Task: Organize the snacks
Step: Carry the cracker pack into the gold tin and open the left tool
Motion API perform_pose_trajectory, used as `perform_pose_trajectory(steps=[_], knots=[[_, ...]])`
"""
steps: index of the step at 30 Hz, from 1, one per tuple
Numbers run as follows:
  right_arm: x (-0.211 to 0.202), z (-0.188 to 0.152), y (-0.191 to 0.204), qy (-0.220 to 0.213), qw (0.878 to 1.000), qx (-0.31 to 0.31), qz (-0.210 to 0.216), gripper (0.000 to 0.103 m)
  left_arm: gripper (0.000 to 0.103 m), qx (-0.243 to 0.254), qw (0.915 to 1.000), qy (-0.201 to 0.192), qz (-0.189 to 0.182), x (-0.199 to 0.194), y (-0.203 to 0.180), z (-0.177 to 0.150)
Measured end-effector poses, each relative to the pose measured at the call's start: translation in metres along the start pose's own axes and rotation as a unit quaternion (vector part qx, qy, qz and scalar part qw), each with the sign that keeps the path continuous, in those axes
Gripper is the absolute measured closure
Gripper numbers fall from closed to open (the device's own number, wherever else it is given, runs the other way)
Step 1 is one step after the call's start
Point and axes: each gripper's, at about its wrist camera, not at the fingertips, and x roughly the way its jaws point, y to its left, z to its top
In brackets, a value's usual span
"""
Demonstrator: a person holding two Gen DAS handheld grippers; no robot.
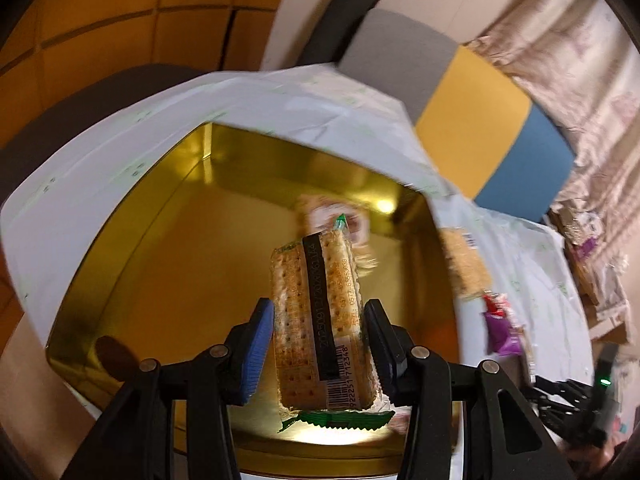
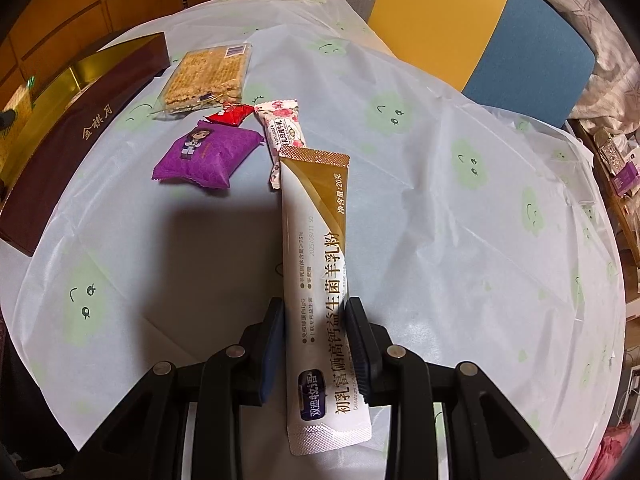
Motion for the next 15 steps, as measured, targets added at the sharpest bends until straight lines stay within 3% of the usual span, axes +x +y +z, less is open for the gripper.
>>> perform_pose_trajectory(steps=[9,15], knots=[[0.0,-0.001,-0.001,-0.002,1.0,0.003,0.001,0.072,0.055,-0.018,0.9987,0.031,0.036,0.026,0.022,-0.013],[0.0,-0.001,-0.001,-0.004,1.0,0.005,0.003,0.072,0.054,-0.01,0.9986,0.014,0.049,0.022,0.023,-0.016]])
